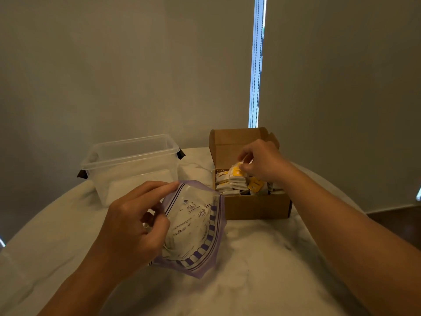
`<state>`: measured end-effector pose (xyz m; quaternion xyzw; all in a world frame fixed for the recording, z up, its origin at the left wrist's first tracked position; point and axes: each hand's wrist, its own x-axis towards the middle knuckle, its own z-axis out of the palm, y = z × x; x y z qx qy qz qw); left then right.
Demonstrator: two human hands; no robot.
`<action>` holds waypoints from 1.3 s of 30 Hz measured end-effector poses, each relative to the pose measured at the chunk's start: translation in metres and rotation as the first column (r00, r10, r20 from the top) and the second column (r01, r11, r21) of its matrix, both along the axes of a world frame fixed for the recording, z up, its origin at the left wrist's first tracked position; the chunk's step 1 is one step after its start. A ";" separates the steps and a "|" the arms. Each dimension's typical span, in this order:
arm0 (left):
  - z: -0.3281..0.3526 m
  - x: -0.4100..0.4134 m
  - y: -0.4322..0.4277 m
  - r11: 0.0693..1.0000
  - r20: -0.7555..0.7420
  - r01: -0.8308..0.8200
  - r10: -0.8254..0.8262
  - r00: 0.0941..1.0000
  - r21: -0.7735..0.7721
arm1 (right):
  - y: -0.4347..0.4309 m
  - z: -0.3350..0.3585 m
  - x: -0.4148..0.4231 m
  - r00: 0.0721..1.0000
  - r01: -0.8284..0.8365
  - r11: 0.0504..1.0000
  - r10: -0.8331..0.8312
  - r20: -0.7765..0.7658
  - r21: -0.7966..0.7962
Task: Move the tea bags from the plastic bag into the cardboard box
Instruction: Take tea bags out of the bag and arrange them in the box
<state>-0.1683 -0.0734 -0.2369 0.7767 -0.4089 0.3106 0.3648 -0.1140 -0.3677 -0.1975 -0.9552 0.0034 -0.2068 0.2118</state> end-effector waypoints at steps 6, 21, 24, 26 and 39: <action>0.000 0.000 0.000 1.000 -0.001 0.000 0.000 1.000 0.008 | -0.002 -0.005 -0.017 0.996 -0.038 0.999 0.038 0.080 -0.009; 0.000 -0.002 -0.002 1.000 -0.010 -0.001 0.001 1.000 0.009 | 0.004 -0.011 -0.025 0.999 -0.048 0.997 0.049 0.019 -0.057; 0.000 0.000 -0.001 1.000 -0.006 -0.003 0.003 1.000 0.029 | -0.018 -0.001 -0.037 0.997 0.059 0.998 -0.058 0.057 -0.031; -0.001 0.000 -0.001 0.999 -0.002 -0.009 0.009 1.000 0.035 | -0.031 0.000 -0.042 0.986 0.150 0.988 -0.148 0.077 -0.025; -0.002 0.000 -0.001 0.999 -0.007 -0.006 0.006 1.000 0.037 | -0.041 -0.015 -0.027 0.956 0.295 0.956 -0.295 0.008 0.004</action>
